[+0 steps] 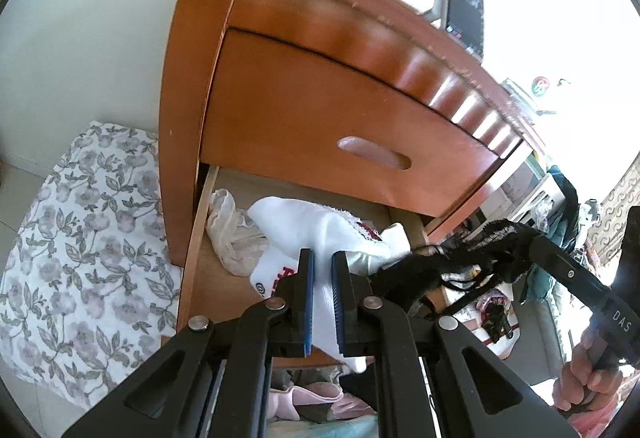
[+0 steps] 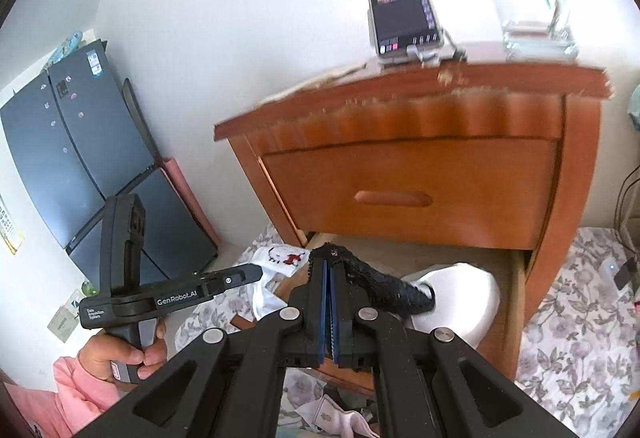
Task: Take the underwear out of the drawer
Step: 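Lift the white sock and black lace item up out of the drawer, then carry the white sock and black lace item toward the bedspread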
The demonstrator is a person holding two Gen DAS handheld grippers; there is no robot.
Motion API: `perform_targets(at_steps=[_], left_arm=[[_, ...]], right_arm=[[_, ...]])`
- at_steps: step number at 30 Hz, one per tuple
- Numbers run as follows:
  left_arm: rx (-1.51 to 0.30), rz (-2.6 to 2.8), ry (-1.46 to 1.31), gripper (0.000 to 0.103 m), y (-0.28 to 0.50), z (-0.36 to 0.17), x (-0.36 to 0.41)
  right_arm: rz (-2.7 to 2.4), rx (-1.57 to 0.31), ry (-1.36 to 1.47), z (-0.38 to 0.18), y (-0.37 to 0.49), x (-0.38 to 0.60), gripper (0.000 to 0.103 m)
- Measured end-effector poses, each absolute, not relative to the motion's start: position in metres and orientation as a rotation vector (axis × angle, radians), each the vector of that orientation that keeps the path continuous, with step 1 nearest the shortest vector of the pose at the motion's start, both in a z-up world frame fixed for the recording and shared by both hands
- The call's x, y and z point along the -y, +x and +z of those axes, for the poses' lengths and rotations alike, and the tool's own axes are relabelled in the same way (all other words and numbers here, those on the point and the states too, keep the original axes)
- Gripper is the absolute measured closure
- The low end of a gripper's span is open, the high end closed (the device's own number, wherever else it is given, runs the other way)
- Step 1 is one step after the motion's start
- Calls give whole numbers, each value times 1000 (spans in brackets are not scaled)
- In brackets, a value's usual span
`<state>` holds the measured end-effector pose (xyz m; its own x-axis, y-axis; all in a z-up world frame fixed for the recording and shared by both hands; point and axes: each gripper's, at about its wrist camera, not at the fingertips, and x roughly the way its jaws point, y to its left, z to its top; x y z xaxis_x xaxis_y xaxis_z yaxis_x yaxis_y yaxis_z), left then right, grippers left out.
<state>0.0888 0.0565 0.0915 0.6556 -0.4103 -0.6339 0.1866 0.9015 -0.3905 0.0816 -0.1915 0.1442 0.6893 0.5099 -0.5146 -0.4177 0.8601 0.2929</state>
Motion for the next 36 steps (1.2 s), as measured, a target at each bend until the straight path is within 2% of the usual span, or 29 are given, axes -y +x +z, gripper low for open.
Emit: perform_targets(at_steps=[19, 36], left_arm=[[-678, -353, -319, 94, 17, 144, -61], [-647, -381, -321, 94, -28, 160, -56]], right_arm=[[484, -470, 158, 202, -7, 215, 101], [467, -434, 151, 214, -57, 224, 101]])
